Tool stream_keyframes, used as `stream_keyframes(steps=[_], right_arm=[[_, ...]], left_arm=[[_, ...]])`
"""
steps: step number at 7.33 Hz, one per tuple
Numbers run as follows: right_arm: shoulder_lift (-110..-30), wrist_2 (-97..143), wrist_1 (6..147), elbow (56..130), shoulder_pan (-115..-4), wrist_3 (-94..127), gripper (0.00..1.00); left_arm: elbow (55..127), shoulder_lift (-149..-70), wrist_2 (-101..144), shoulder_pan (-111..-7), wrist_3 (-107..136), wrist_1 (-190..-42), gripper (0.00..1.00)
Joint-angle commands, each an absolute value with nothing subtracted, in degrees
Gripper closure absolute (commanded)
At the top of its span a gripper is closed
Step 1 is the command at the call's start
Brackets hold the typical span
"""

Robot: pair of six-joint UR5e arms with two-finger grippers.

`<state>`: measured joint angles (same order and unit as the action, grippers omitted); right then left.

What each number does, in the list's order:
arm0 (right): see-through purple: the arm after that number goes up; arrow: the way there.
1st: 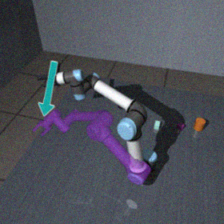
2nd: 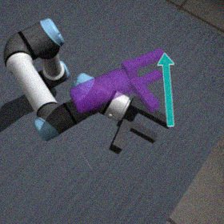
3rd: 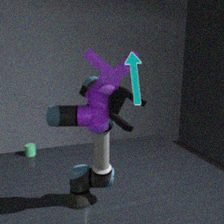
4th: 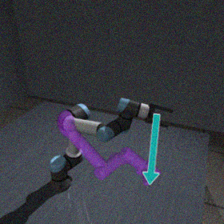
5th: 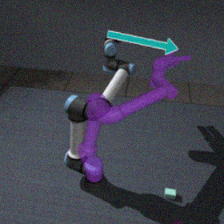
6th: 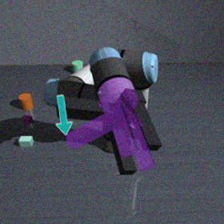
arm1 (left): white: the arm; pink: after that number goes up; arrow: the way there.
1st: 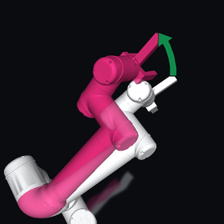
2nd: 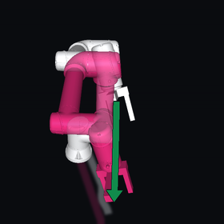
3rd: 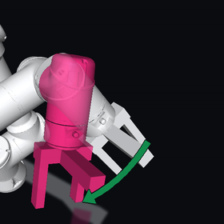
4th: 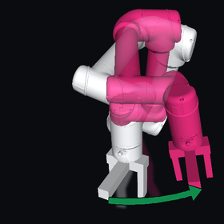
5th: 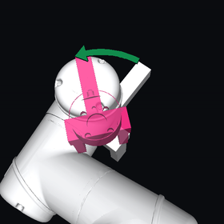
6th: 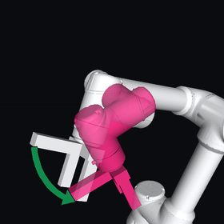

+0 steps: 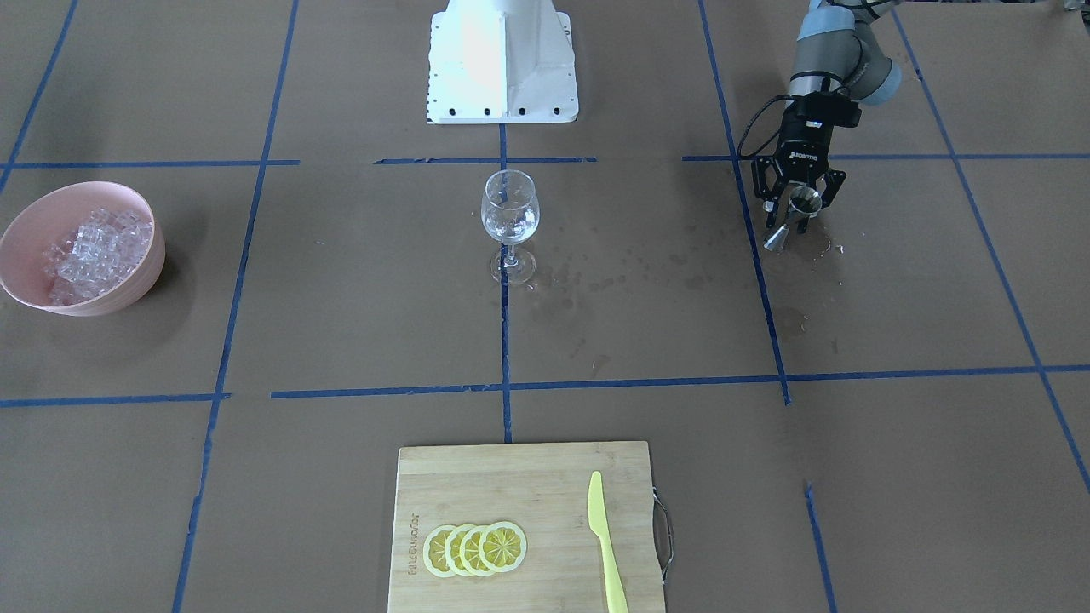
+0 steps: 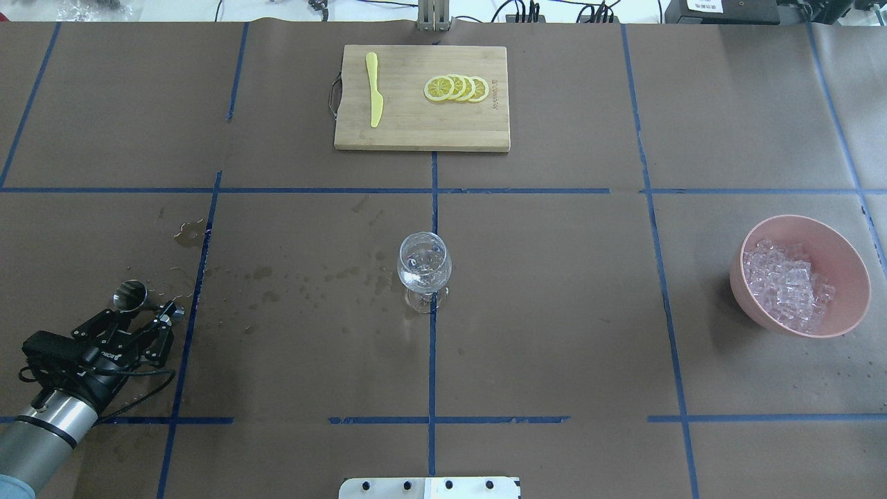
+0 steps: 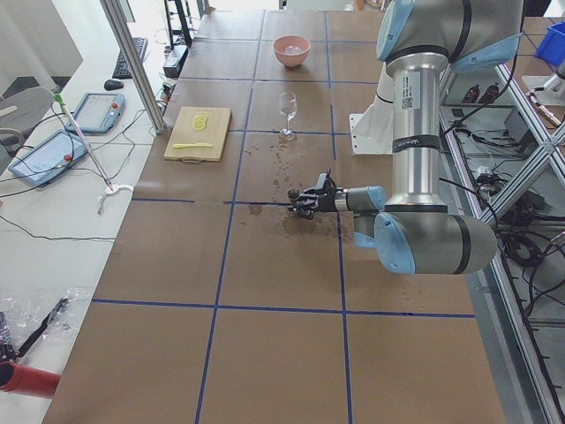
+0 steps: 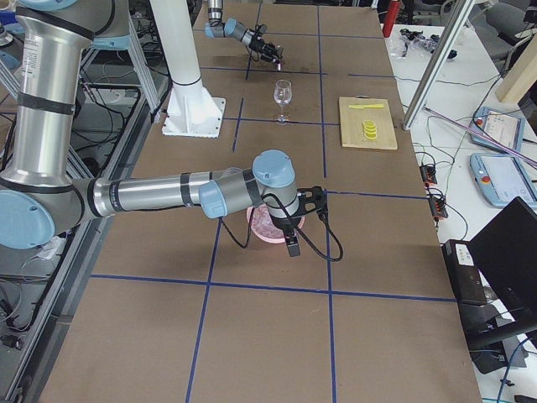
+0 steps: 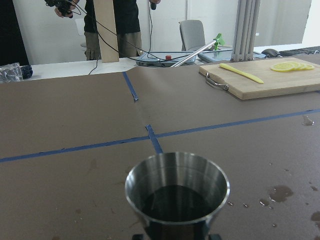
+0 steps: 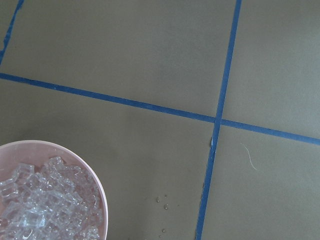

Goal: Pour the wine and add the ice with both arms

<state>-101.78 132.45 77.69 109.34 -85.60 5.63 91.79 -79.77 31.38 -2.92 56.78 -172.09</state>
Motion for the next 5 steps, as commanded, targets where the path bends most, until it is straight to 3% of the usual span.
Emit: stream_keyframes(steps=[1,5], right_arm=[[-101.78,132.45,77.70,109.34,-85.61,5.63,0.00],[-101.69,132.45,77.70,109.42,-85.61,5.63,0.00]], left_arm=[[91.76,-79.80,31.38,-2.99,56.78,-172.18,0.47],[91.49,-79.72,31.38,-2.99,56.78,-173.06,0.46]])
